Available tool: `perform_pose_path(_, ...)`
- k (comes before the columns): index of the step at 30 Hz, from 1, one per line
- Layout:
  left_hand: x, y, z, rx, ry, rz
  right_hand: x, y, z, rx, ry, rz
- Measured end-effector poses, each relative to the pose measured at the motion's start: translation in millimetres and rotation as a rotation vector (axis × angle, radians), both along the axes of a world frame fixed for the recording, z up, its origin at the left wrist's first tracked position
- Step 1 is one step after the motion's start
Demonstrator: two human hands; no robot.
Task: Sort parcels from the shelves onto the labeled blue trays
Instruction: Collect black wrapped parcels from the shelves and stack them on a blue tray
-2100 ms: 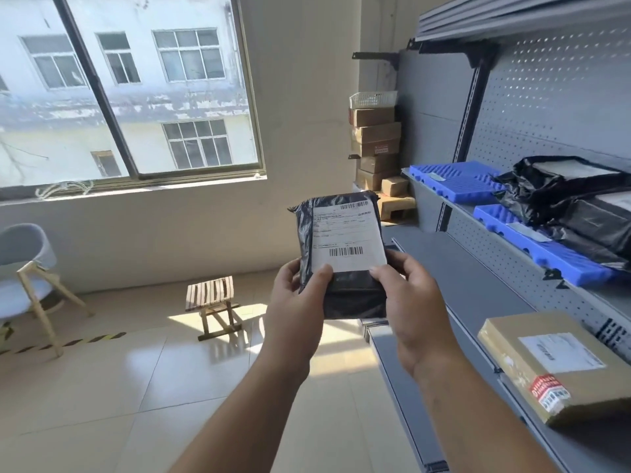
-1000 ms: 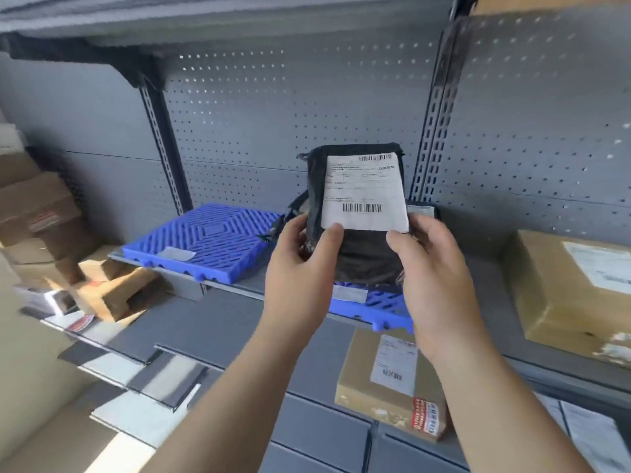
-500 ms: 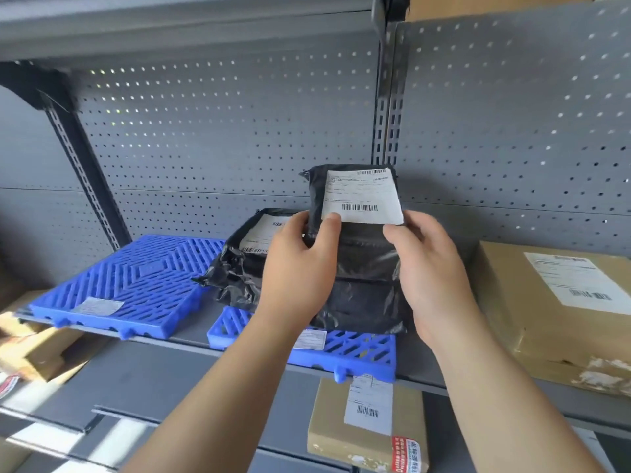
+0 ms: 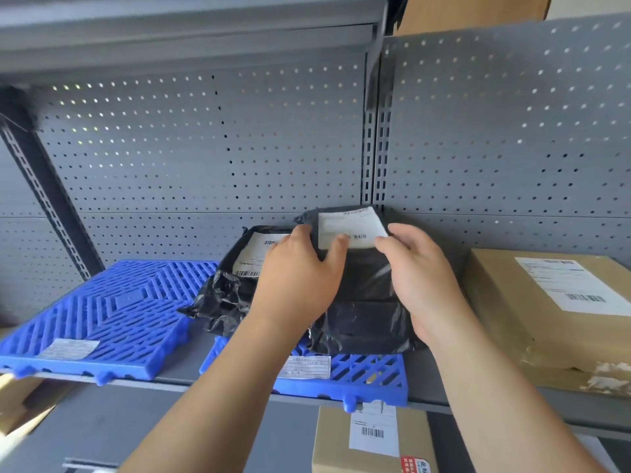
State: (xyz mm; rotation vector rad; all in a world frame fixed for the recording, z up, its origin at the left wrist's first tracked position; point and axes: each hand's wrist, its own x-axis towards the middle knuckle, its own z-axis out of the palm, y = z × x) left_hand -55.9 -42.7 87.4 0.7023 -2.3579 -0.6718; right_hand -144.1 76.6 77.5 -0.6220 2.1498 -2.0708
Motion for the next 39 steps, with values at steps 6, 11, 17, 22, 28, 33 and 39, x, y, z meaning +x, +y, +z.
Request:
perform_pose_path(6, -3.9, -12.4, -5.6, -0.149, 0.000, 0.001, 3.8, -5.3, 7.2, 0.088, 0.171, -0.097)
perform_pose_path(11, -3.7, -16.9, -9.2, -0.197, 0.015, 0.002, 9.6, -7.9, 8.2, 0.164, 0.261, -0.127)
perform_pose_path(17, 5.2, -20.5, -5.7, -0.234, 0.047, 0.016, 18.5, -12.2, 8.6, 0.231, 0.333, -0.151)
perform_pose_path(22, 13.6, -22.9, -6.7, -0.275, 0.055, 0.018, 29.0, -12.1, 8.4, 0.266, 0.361, -0.169)
perform_pose_path(28, 21.2, -27.3, -9.4, -0.274, 0.070, -0.016, 47.4, -11.3, 5.6, 0.318, 0.412, -0.233)
perform_pose_path(33, 28.2, -31.1, -15.4, -0.278, 0.109, -0.060, 62.6, -12.2, -0.4, 0.360, 0.440, -0.307)
perform_pose_path(39, 34.2, -32.0, -26.8, -0.238, 0.150, -0.135, 71.3, -4.5, -13.0, 0.397, 0.446, -0.379)
